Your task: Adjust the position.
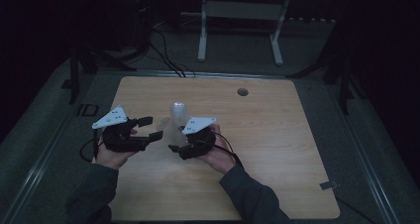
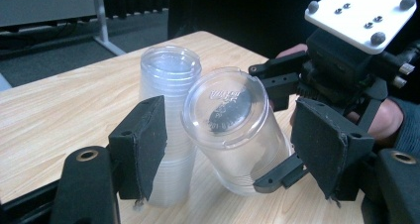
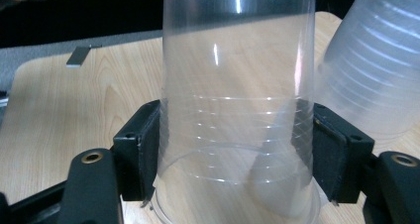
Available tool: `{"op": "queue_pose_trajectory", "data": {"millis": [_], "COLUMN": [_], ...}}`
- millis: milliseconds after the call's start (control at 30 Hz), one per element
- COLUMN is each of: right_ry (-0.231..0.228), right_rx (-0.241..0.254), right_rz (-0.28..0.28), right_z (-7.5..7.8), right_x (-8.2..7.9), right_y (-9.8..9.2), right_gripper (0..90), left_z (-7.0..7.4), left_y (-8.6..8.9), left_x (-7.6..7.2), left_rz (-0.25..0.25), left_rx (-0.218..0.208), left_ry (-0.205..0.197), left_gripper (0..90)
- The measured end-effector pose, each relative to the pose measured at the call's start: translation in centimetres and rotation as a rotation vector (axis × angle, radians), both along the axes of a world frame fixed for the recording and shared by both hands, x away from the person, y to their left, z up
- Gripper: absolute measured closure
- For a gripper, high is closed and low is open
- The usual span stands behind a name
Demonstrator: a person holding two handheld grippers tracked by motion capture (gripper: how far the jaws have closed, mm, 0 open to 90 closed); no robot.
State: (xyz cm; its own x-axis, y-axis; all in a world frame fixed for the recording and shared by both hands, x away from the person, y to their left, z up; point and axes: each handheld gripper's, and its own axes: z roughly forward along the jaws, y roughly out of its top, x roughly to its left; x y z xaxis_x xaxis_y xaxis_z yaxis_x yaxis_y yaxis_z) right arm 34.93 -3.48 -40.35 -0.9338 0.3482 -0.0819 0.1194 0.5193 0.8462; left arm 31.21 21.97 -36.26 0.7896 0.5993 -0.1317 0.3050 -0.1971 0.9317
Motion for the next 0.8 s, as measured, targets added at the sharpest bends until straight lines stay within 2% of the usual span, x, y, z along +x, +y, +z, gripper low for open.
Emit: {"op": "queue_pose_trajectory", "data": {"millis": [367,400,467,533,567,767,800], "right_ry": [0.007,0.010,0.011,0.012,0.010,0.015,0.014], "right_rx": [-0.079,-0.104,-0.120,-0.138,-0.148,-0.181,-0.188], "right_rz": [0.035,0.043,0.049,0.056,0.061,0.075,0.079], "right_z": [0.09,0.12,0.17,0.24,0.25,0.29,0.32], "right_x": [0.15,0.19,0.21,0.24,0.26,0.33,0.34], "right_y": [0.15,0.23,0.31,0.41,0.47,0.57,0.59], "right_gripper": [30.2,30.2,30.2,30.2,30.2,30.4,30.4], "left_z": [-0.19,-0.21,-0.21,-0.22,-0.24,-0.27,-0.27], "left_y": [0.20,0.19,0.10,0.07,0.00,-0.02,-0.02], "left_x": [-0.18,-0.22,-0.27,-0.28,-0.28,-0.32,-0.32], "left_rz": [-0.032,-0.034,-0.037,-0.038,-0.040,-0.046,-0.046], "left_rx": [0.090,0.113,0.144,0.157,0.188,0.258,0.258], "left_ry": [-0.008,-0.007,-0.010,-0.011,-0.008,-0.007,-0.007], "left_gripper": [30.4,30.4,30.4,30.5,30.5,31.0,31.0]}}
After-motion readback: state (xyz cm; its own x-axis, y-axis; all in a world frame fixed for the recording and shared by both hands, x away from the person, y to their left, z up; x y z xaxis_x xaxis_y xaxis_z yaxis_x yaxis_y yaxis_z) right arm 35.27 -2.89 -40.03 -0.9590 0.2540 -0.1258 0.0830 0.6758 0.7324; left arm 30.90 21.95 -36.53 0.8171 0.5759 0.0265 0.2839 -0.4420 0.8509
